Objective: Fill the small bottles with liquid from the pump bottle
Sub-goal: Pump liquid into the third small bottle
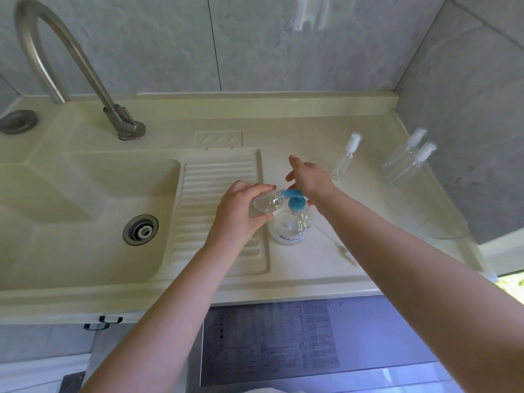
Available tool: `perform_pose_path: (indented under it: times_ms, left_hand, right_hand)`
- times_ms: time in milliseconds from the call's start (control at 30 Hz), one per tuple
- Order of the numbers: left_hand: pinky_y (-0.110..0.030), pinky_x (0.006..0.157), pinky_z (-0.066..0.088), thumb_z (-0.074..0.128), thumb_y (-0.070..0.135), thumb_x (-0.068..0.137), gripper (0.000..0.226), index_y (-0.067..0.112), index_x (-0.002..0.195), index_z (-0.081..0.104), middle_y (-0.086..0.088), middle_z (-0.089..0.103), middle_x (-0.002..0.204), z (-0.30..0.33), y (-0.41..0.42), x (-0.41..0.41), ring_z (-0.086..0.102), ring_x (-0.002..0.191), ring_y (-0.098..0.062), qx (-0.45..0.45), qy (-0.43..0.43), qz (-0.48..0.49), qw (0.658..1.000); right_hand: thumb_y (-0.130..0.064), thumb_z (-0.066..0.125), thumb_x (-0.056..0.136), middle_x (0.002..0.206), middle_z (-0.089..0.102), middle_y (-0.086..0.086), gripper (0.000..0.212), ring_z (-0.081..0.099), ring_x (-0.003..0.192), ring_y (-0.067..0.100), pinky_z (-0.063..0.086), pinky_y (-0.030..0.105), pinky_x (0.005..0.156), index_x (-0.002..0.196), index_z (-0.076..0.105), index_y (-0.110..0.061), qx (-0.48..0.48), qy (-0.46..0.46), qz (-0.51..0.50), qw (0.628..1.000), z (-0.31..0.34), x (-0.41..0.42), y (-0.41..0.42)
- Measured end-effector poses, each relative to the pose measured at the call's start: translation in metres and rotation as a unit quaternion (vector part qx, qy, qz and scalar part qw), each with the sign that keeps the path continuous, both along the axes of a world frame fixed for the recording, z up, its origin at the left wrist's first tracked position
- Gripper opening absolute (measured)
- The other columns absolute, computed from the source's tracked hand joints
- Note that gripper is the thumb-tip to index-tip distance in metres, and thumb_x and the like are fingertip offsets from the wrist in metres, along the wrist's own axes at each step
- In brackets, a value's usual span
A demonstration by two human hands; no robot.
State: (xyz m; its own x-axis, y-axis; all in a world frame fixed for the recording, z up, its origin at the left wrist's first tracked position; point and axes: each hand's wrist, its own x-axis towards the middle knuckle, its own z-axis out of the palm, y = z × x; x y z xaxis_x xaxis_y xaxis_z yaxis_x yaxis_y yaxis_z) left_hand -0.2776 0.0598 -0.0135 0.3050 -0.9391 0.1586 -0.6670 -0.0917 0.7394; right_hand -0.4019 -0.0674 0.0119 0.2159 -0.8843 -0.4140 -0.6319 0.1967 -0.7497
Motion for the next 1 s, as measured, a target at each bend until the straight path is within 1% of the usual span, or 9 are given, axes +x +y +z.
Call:
perform_pose_path:
  times_ms: [133,233,300,467,600,733,833,900,1000]
  left_hand:
    - [-0.025,0.093,0.046,0.087,0.013,0.066,0.058,0.029,0.118,0.069,0.004,0.056,0.101,0.002,0.0,-0.001,0.059,0.094,-0.01,-0.004,0.0,-0.003,1.0]
    - [-0.025,0.093,0.045,0.087,0.013,0.065,0.058,0.028,0.118,0.069,0.003,0.056,0.101,0.001,0.0,-0.002,0.057,0.091,-0.01,-0.006,-0.002,-0.004,1.0]
    - [-0.023,0.092,0.045,0.087,0.013,0.065,0.058,0.028,0.119,0.069,0.003,0.056,0.1,0.001,0.0,-0.003,0.056,0.09,-0.009,-0.006,-0.001,-0.003,1.0]
    - [-0.023,0.091,0.044,0.086,0.013,0.066,0.057,0.029,0.118,0.07,0.003,0.055,0.1,0.0,-0.002,-0.001,0.058,0.094,-0.01,0.006,-0.006,-0.002,1.0]
    - [-0.023,0.092,0.045,0.086,0.012,0.065,0.056,0.03,0.116,0.07,0.003,0.056,0.1,-0.002,-0.003,-0.002,0.059,0.096,-0.011,0.012,-0.005,-0.001,1.0]
    - [-0.022,0.092,0.044,0.086,0.012,0.066,0.056,0.029,0.117,0.069,0.002,0.056,0.101,0.0,-0.001,-0.004,0.058,0.094,-0.012,0.004,-0.002,0.003,1.0]
    - [-0.023,0.093,0.044,0.086,0.012,0.066,0.057,0.029,0.118,0.069,0.003,0.056,0.101,0.002,-0.001,-0.003,0.058,0.094,-0.012,-0.002,-0.005,0.001,1.0]
    - [-0.023,0.093,0.044,0.086,0.012,0.066,0.057,0.029,0.118,0.069,0.003,0.056,0.101,0.002,-0.001,-0.003,0.058,0.094,-0.012,-0.005,-0.005,0.001,1.0]
    - [-0.02,0.092,0.042,0.086,0.011,0.066,0.057,0.027,0.118,0.069,0.002,0.057,0.102,0.001,-0.001,-0.004,0.058,0.094,-0.011,-0.008,-0.005,-0.003,1.0]
  right_hand:
    - [-0.051,0.035,0.099,0.084,0.068,-0.001,0.048,0.06,0.095,0.023,0.045,0.034,0.088,0.09,0.068,-0.018,0.01,-0.014,0.007,1.0,0.002,-0.007,0.001]
    - [-0.047,0.036,0.1,0.088,0.068,-0.001,0.046,0.06,0.091,0.022,0.045,0.032,0.082,0.093,0.069,-0.015,-0.013,-0.024,0.01,1.0,-0.001,-0.008,0.005]
    - [-0.041,0.036,0.1,0.084,0.065,-0.004,0.043,0.058,0.088,0.022,0.044,0.03,0.079,0.092,0.068,-0.015,-0.026,-0.024,0.003,0.999,-0.004,-0.007,0.007]
    - [-0.023,0.03,0.101,0.088,0.064,0.002,0.038,0.058,0.088,0.025,0.044,0.03,0.068,0.091,0.065,-0.011,-0.055,-0.026,-0.026,0.998,-0.012,-0.003,0.013]
    - [-0.028,0.031,0.098,0.088,0.068,0.005,0.037,0.064,0.091,0.03,0.052,0.038,0.084,0.088,0.063,-0.012,-0.062,-0.044,-0.058,0.995,-0.015,-0.003,0.017]
    - [-0.036,0.033,0.101,0.081,0.064,-0.005,0.043,0.06,0.091,0.025,0.046,0.032,0.081,0.101,0.067,-0.009,-0.043,-0.048,-0.034,0.997,-0.01,-0.005,0.014]
    - [-0.04,0.033,0.101,0.077,0.06,-0.01,0.046,0.059,0.094,0.023,0.044,0.032,0.084,0.103,0.069,-0.01,-0.034,-0.031,-0.015,0.999,-0.005,-0.003,0.012]
    - [-0.037,0.033,0.101,0.076,0.059,-0.01,0.046,0.058,0.097,0.025,0.045,0.033,0.086,0.103,0.069,-0.008,-0.034,-0.026,-0.014,0.999,-0.003,-0.004,0.013]
    - [-0.022,0.03,0.102,0.079,0.059,-0.006,0.04,0.058,0.101,0.032,0.049,0.038,0.093,0.107,0.065,-0.002,-0.05,-0.013,0.002,0.999,-0.001,-0.004,0.017]
